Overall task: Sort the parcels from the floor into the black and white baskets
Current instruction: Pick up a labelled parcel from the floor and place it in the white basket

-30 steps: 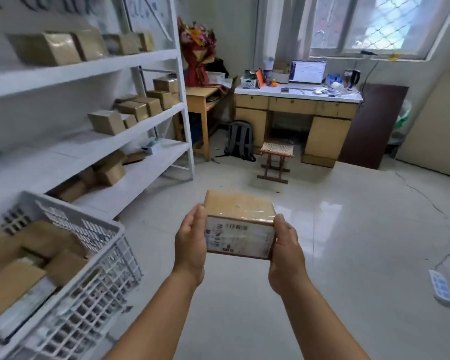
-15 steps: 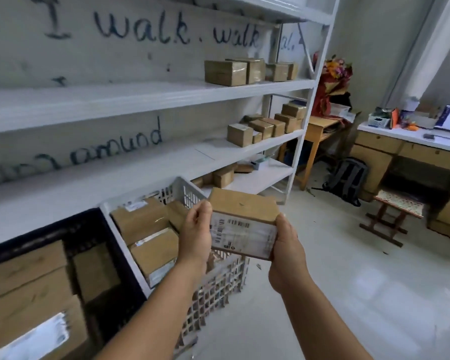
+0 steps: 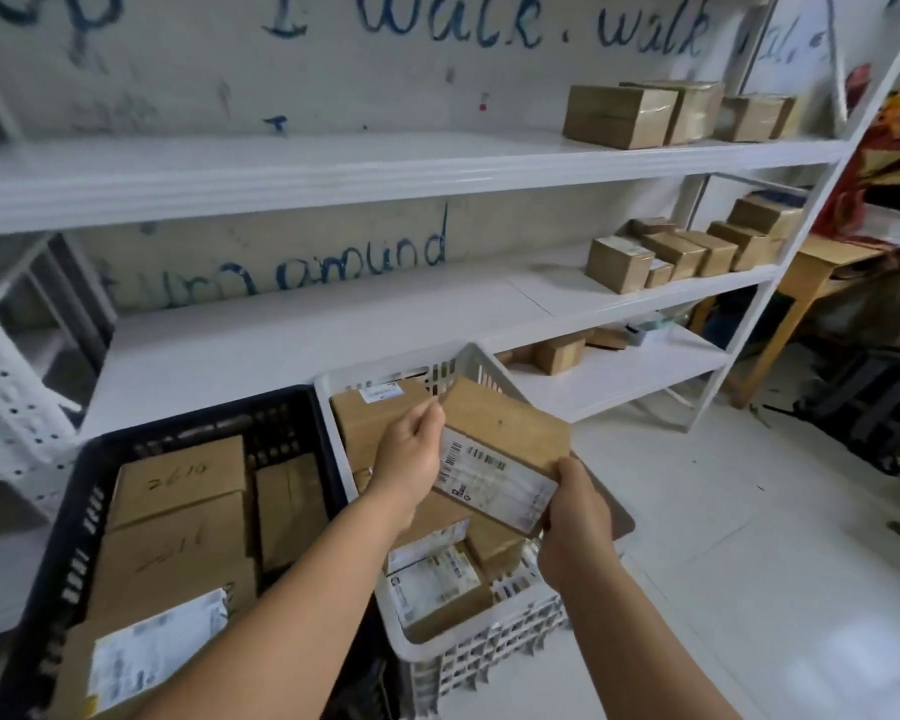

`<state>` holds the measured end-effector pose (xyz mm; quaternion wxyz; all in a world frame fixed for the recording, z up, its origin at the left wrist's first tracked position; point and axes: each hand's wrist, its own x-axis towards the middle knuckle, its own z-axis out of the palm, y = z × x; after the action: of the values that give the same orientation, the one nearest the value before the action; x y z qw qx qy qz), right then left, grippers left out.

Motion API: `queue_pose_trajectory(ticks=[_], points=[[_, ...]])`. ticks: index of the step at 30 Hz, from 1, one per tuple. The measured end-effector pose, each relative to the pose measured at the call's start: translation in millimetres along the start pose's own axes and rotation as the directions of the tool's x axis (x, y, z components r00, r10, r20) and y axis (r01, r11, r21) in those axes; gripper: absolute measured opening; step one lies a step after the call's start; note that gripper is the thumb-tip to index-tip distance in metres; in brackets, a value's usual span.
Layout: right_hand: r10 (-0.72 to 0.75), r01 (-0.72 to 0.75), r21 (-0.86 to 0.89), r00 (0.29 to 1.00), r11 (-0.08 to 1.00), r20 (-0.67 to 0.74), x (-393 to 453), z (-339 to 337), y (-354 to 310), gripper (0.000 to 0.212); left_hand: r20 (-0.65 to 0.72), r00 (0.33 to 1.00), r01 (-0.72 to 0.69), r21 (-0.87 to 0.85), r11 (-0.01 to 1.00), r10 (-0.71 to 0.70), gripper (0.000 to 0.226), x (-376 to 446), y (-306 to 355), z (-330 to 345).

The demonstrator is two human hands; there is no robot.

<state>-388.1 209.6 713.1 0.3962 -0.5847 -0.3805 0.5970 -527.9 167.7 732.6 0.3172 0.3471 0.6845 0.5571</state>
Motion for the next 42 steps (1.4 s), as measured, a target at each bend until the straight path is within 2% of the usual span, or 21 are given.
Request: queue_pose_trajectory(ticks=[3,6,8,11,16,19,21,23,26,29,32,34,36,38,42], points=[[0.137,-0.14,0.088,0.99,0.986,0.037,35.3,12.9,6.7,0.016,0.044,0.999,0.01,0.171,0.985,-0.017,0.042,40.0,-2.2,8.5],[0.251,-0.255,0.089,0.966,0.963,0.059,71.7,28.7,6.3,0.01,0.057,0.997,0.028,0.363,0.931,-0.052,0.041,85.2,-4.6,20.1],[0.295,-0.3,0.061,0.952,0.952,0.085,91.9,39.2,6.6,0.021,0.069,0.995,0.026,0.46,0.887,-0.065,0.041,116.7,-7.9,28.1],[0.353,-0.356,0.031,0.932,0.934,0.079,120.5,53.6,10.1,0.03,0.087,0.993,0.019,0.573,0.819,-0.085,0.042,161.4,-19.3,40.1],[0.343,-0.345,-0.003,0.931,0.939,0.129,162.2,75.1,22.4,0.03,0.09,0.988,0.03,0.687,0.726,-0.126,0.042,223.7,-50.4,49.3],[0.394,-0.394,-0.029,0.911,0.919,0.124,184.4,83.7,30.6,0.037,0.147,0.982,-0.044,0.781,0.623,-0.115,0.042,243.1,-58.7,59.8],[0.455,-0.451,-0.058,0.881,0.89,0.133,195.2,86.0,38.8,0.043,0.195,0.976,-0.099,0.79,0.605,-0.095,0.04,250.5,-56.7,74.2],[0.499,-0.491,-0.092,0.858,0.867,0.122,198.7,84.2,43.9,0.041,0.206,0.974,-0.094,0.755,0.649,-0.098,0.038,257.0,-54.8,85.0],[0.471,-0.463,-0.092,0.877,0.882,0.098,194.2,82.0,44.9,0.04,0.218,0.966,-0.053,0.687,0.724,-0.136,0.036,264.9,-58.7,83.9],[0.421,-0.404,-0.165,0.903,0.9,0.084,184.2,89.0,39.6,0.06,0.236,0.962,-0.057,0.668,0.742,-0.138,0.039,271.9,-69.2,74.7],[0.377,-0.358,-0.155,0.918,0.921,0.122,190.5,100.5,38.5,0.06,0.248,0.952,-0.067,0.742,0.667,-0.181,0.05,274.2,-84.8,66.9],[0.37,-0.343,-0.176,0.916,0.923,0.153,201.7,109.9,39.6,0.058,0.296,0.929,-0.131,0.824,0.552,-0.222,0.059,271.0,-91.8,63.5],[0.386,-0.353,-0.186,0.902,0.917,0.193,215.0,120.0,39.9,0.058,0.33,0.913,-0.203,0.877,0.436,-0.24,0.058,265.6,-94.8,62.2],[0.42,-0.391,-0.163,0.88,0.906,0.223,227.8,129.8,40.9,0.054,0.344,0.9,-0.225,0.893,0.39,-0.269,0.052,261.2,-94.9,61.6],[0.486,-0.495,-0.064,0.809,0.867,0.331,246.1,142.7,30.8,0.043,0.341,0.892,-0.241,0.913,0.328,-0.296,0.057,257.1,-98.7,55.5]])
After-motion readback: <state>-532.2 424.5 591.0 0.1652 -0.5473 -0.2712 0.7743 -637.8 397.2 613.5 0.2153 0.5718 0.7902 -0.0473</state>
